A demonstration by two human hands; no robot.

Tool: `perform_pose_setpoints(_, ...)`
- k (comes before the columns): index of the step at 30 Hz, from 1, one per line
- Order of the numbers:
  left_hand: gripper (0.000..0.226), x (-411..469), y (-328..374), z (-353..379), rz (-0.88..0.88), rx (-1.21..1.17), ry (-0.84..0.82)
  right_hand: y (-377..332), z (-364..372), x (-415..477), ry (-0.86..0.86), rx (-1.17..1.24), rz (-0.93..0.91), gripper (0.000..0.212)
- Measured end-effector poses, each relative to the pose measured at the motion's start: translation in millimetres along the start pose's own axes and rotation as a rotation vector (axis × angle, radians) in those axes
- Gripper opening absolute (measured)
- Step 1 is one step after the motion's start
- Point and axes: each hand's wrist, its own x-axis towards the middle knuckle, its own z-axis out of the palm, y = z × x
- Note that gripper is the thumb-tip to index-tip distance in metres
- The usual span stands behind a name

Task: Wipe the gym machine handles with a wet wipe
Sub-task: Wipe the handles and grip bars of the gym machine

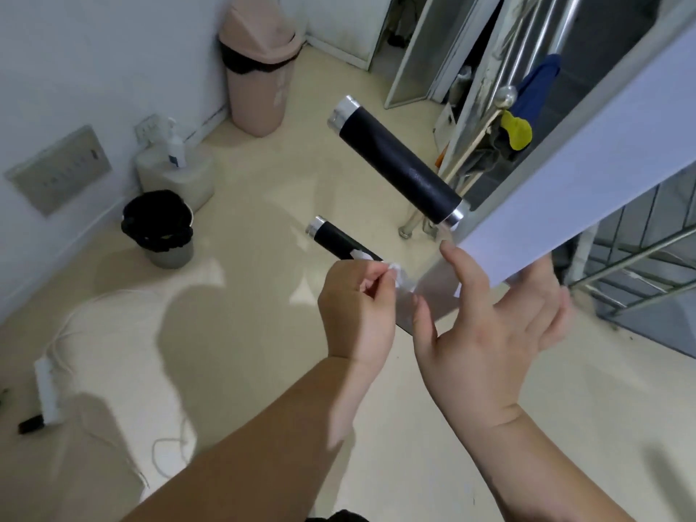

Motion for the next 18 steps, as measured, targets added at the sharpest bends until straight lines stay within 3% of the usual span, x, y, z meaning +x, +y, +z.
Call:
perform_pose_setpoints(5, 0.028, -15, -20, 5, -0.168, -0.154, 0.151, 13, -4, -2, -0.054, -0.031, -0.118, 0.066)
perform_pose_setpoints(8, 0.010, -7, -14, 6, -0.267, -0.333, 0.245, 17, -7, -4, -0.068, -0.043, -0.158, 0.072)
perform_pose_setpoints(10, 0.010, 9, -4, 5, -0.313, -0.442, 0.328, 19, -9, -5, -0.074, -0.057, -0.176, 0.077)
perform_pose_setpoints(13, 0.012, 30, 2, -1, -0.329, -0.436, 0.414, 20, -9, -6, -0.071, -0.055, -0.196, 0.077)
perform_pose_setpoints(15, 0.012, 25, 3, 2, -0.351, -0.451, 0.402, 19, -8, -7, -0.065, -0.048, -0.194, 0.075)
perform_pose_setpoints(18, 0.008, -14, 1, 16, -0.386, -0.469, 0.258, 18, -7, -4, -0.050, -0.030, -0.180, 0.072)
